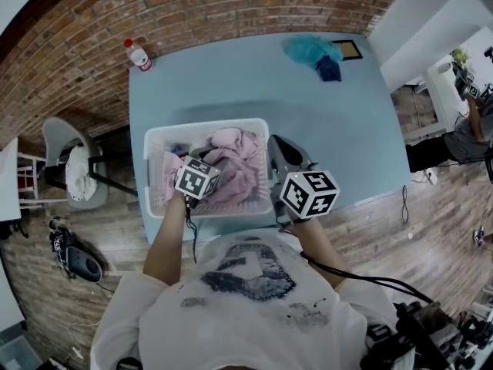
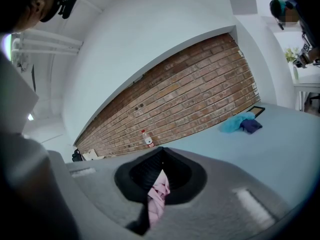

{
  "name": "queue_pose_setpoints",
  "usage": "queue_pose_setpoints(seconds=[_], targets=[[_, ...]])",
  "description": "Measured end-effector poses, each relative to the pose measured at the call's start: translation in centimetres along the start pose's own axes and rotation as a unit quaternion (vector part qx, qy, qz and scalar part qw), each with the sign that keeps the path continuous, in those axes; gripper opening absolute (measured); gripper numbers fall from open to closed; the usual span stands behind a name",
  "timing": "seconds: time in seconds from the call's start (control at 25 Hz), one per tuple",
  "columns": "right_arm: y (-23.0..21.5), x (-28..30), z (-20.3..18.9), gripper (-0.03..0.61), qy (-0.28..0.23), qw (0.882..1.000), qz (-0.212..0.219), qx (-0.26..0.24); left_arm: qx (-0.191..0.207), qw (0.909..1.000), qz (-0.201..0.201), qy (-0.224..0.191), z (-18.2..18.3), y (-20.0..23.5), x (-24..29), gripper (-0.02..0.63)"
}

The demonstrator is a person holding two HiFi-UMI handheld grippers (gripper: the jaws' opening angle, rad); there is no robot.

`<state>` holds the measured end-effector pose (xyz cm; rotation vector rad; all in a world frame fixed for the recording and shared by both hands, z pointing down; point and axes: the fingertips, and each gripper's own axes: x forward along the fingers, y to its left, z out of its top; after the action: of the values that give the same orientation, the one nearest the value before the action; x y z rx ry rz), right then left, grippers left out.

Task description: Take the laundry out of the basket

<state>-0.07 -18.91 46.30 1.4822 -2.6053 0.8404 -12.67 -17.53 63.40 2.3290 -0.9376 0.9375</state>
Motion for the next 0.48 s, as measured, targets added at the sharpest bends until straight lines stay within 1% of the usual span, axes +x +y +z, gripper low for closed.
queue_pose_setpoints(seconds=[0.2, 0.32, 0.48], targets=[[0.9, -0.5, -0.3, -0.003, -0.005, 1.000, -0.003, -0.002, -0.005, 0.9999, -0.002, -0.015, 0.2, -0.5, -1.1, 0.112], [1.6, -0.8, -0.4, -0.003, -0.007, 1.000, -0.005, -0.003, -0.022, 0.9992, -0.004, -0.035, 0.7, -0.4, -2.2, 0.107], [2.5, -1.4, -0.5, -0.003, -0.013, 1.000, -0.010, -0.004, -0.028, 0.9977, -0.001, -0.062, 1.9, -0.1, -4.2, 0.104]])
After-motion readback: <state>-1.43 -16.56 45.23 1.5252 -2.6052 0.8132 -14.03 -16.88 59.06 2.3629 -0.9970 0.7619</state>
